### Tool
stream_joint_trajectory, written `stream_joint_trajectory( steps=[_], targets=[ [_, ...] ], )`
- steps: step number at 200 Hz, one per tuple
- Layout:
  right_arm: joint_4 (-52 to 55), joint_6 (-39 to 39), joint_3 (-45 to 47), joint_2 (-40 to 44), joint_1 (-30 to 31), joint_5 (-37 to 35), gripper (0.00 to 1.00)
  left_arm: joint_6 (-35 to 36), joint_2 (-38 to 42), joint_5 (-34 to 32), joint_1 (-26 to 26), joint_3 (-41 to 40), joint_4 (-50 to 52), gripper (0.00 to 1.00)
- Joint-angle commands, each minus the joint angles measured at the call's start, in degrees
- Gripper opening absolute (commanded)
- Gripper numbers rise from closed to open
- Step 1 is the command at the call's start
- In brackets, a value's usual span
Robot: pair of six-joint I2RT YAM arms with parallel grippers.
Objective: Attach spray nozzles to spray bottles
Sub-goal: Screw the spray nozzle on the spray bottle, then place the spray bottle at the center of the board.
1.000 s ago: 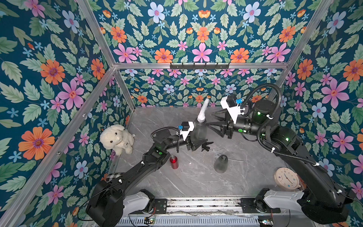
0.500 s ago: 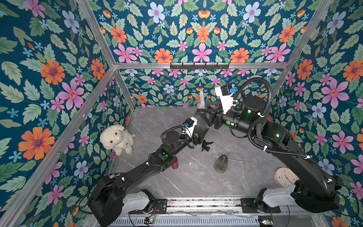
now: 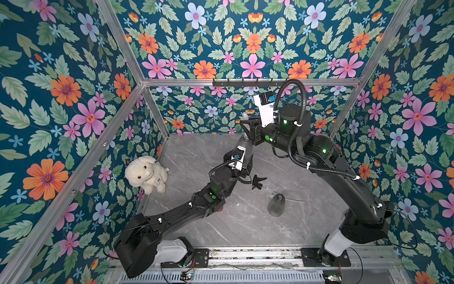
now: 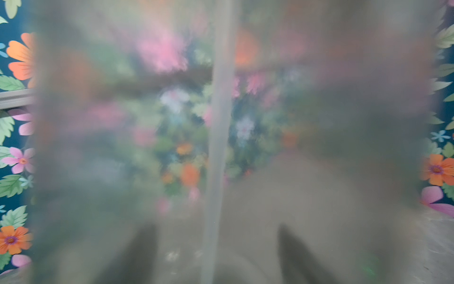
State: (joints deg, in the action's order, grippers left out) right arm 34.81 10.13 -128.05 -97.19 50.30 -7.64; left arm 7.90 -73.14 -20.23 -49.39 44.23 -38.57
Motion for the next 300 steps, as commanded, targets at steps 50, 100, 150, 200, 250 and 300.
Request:
stream_joint_trajectory(
  steps=[50, 100, 150, 200, 250, 300],
  targets=[
    [7.96, -0.94, -6.7, -6.39, -0.38, 1.4, 0.26, 2.65, 0.46, -3.09, -0.18, -1.47, -5.79, 0.0],
    [2.9, -4.27, -3.1, -2.46, -0.65, 2.87, 0.44, 3.08, 0.13, -3.51, -0.18, -1.75, -5.31, 0.0],
    [4.13, 0.79, 0.09, 3.92, -6.68, 7.1, 0.62, 2.89, 0.72, -3.79, -0.1, -2.58, -6.23, 0.0],
    [4.9, 2.75, -0.74, -0.61, -7.27, 13.86, 0.66, 2.73, 0.38, -3.16, -0.09, -2.37, -6.13, 0.0],
    [6.49, 2.97, -3.96, -4.3, -7.27, 15.04, 0.43, 2.95, 0.22, -3.47, -0.1, -2.24, -5.55, 0.0],
    [7.24, 2.52, -5.28, -5.8, -7.31, 13.8, 0.07, 3.02, -0.11, -4.14, -0.11, -2.51, -5.62, 0.02]
  ],
)
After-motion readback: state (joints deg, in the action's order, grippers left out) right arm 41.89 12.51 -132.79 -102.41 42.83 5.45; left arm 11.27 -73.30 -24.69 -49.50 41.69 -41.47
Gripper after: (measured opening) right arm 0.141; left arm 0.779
